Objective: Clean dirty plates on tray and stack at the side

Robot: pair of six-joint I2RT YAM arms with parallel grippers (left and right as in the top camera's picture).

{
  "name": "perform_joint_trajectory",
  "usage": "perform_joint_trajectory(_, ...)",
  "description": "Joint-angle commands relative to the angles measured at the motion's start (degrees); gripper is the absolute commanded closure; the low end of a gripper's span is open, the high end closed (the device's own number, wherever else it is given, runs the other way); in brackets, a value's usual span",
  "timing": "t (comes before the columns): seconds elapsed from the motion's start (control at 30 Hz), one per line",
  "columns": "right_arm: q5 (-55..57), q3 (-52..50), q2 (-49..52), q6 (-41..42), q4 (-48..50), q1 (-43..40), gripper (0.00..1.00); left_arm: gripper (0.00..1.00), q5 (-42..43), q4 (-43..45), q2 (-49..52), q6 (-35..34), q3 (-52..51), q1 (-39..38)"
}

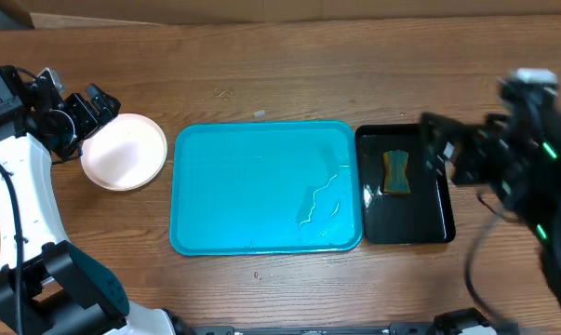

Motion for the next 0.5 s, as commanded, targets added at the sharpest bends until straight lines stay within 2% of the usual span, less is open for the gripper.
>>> perform_joint_trajectory(0.0,2.0,0.4,-5.9,0.2,-0.2,0.2,0.0,0.0,-0.3,0.0,-0.1,0.8,0.7,-0.3)
perform_joint_trajectory(0.17,2.0,0.4,-13.0,0.2,-0.5,0.2,0.0,0.0,-0.3,0.0,-0.1,0.8,0.7,-0.3)
perform_joint_trajectory(0.3,1.9,-0.1,-17.0,0.2,-4.5,0.2,0.0,0.0,-0.3,0.0,-0.1,0.8,0.7,-0.3)
perform_joint_trajectory(0.37,2.7,-2.0,-19.1,-0.1,-2.1,0.0,0.0,0.0,-0.3,0.0,-0.1,0.8,0.7,-0.3)
perform_joint_trajectory(0.47,2.8,-8.8,-23.6,-4.7,9.2,-0.8,0.0,0.0,-0.3,0.0,-0.1,0.8,0.7,-0.3)
